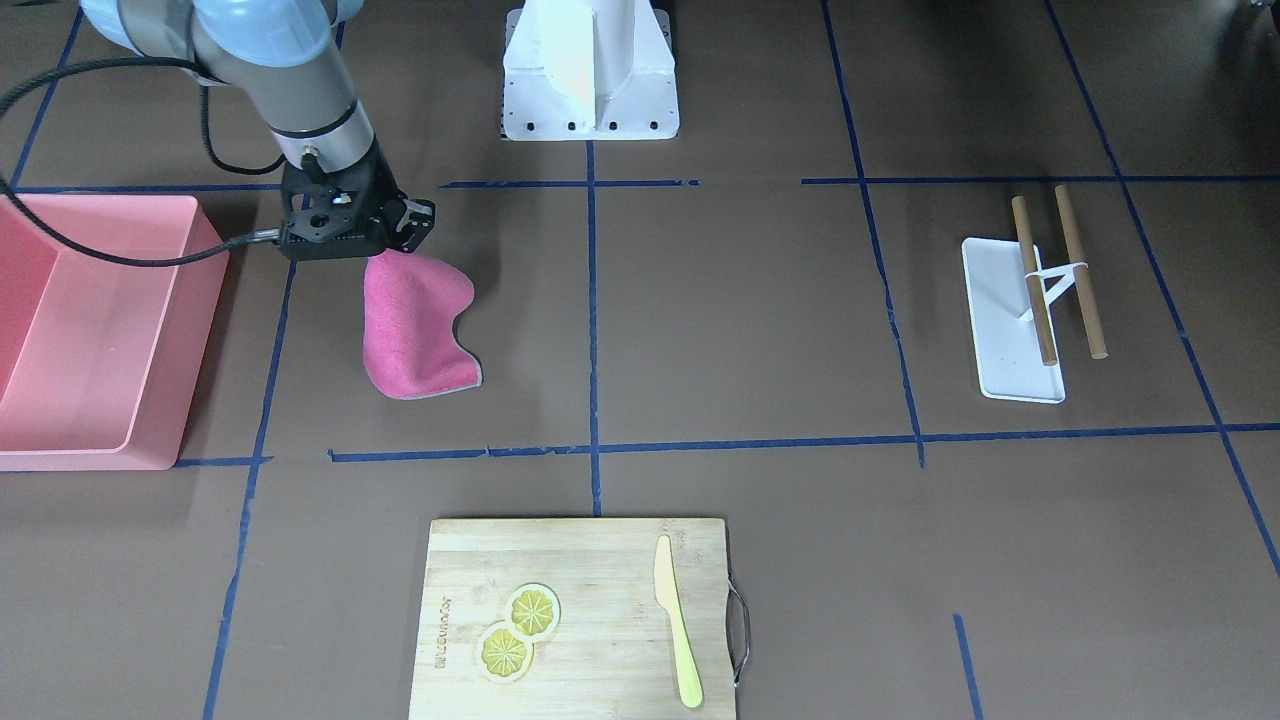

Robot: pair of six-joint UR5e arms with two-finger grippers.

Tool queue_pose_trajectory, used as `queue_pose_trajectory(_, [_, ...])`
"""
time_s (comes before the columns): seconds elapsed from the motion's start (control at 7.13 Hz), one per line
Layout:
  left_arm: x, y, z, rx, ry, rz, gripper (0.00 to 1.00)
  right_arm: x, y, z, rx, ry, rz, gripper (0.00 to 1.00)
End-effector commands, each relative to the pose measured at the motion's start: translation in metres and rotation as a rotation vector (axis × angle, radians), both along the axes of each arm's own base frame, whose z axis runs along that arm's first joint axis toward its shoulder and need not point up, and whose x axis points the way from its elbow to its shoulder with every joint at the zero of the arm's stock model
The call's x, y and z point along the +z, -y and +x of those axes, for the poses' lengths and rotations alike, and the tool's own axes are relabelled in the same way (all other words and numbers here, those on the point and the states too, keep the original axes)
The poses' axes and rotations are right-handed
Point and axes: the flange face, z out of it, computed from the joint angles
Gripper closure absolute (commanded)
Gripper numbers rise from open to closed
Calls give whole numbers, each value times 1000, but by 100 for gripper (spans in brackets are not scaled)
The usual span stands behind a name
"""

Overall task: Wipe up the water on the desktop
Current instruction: 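Lower the towel to the table with the right gripper and wipe toward the robot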

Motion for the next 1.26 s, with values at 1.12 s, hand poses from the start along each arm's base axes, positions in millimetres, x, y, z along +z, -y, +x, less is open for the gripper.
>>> queue_pose_trajectory(1.12, [0, -2, 4, 2, -56, -7, 0, -40, 11, -181, 142, 81, -43, 100])
